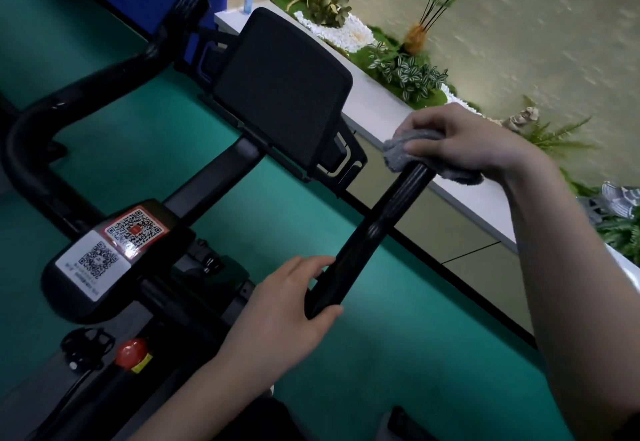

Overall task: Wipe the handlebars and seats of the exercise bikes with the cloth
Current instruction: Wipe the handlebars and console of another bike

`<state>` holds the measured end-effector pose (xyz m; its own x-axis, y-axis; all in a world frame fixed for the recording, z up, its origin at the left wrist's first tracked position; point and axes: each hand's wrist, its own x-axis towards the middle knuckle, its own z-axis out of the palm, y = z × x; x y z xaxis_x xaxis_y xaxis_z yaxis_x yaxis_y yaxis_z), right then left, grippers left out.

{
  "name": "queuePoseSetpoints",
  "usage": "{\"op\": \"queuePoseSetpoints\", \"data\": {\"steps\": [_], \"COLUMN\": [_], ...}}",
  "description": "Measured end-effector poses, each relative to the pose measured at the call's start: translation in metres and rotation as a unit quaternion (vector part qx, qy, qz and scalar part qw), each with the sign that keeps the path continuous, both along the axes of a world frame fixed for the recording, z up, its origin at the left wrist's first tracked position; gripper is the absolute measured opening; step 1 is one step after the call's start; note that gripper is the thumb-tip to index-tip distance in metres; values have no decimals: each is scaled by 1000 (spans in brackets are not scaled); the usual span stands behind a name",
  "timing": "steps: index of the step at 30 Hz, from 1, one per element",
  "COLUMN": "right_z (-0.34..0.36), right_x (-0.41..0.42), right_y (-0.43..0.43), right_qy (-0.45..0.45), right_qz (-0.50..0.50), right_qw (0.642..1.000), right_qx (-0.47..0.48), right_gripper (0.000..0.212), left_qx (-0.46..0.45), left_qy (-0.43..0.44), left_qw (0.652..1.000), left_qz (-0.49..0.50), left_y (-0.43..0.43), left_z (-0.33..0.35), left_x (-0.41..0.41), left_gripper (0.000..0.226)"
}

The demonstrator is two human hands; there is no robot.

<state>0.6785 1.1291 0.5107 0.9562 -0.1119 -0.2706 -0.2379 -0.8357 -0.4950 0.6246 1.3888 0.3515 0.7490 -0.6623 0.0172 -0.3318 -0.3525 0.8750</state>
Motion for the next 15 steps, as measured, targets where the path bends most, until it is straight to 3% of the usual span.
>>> {"op": "queuePoseSetpoints", "data": {"steps": [6, 15], "right_z": [2, -12], "right_x": [8, -3], "right_y": [20, 37], "right_qy": [32, 9], "right_qz": [138, 233], "right_qw": [975, 942], "right_qx": [-173, -241], "right_gripper": [14, 18], "left_qx": [-5, -2], "left_qy": [2, 6], "left_qw": [1000, 1000], "left_qz": [-4, -6], "left_y": [0, 1], "left_z": [0, 0], "left_x": [0, 0], "left_gripper": [51, 53]}}
